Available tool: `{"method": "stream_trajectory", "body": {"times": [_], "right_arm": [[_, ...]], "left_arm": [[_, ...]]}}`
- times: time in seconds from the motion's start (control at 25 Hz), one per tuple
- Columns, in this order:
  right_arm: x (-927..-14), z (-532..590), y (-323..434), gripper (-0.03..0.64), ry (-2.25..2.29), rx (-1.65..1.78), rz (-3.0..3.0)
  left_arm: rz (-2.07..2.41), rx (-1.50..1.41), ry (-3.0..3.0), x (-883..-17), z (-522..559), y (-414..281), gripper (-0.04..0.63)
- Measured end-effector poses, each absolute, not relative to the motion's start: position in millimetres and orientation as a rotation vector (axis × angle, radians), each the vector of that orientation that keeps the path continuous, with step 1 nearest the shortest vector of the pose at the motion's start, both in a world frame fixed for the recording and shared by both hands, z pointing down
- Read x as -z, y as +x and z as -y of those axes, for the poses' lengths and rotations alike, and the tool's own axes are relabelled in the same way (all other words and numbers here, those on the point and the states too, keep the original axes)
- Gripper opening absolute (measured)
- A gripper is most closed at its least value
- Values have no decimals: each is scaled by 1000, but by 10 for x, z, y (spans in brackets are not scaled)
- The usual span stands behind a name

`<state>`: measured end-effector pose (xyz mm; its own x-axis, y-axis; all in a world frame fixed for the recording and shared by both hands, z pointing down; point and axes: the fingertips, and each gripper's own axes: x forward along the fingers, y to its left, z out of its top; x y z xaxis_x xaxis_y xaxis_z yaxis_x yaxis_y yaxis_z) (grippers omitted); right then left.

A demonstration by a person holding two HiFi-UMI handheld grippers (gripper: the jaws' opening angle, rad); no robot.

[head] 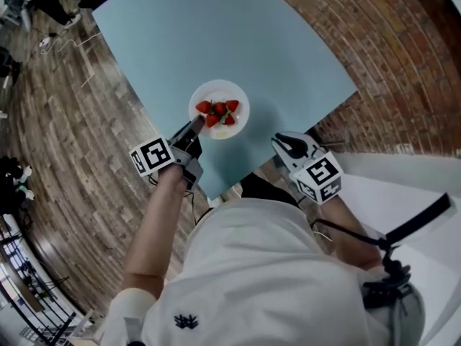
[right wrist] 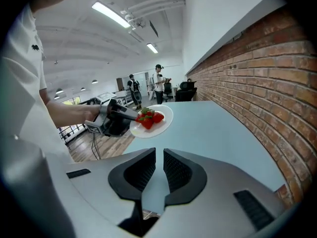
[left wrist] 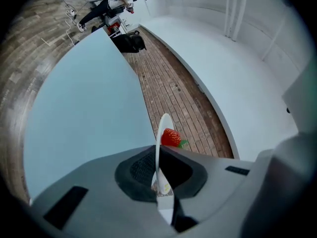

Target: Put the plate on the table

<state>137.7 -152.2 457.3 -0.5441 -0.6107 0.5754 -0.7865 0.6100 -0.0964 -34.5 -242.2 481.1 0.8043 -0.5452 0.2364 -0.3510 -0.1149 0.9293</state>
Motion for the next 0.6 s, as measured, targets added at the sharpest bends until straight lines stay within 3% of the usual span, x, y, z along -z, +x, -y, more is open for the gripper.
{"method": "stream_trajectory", "body": {"times": [0.6], "right_arm": [[-5043,2233,1923,46,963,-613,2260]], "left_arm": [[748,173,1579,-6207,4006,353,11]]}}
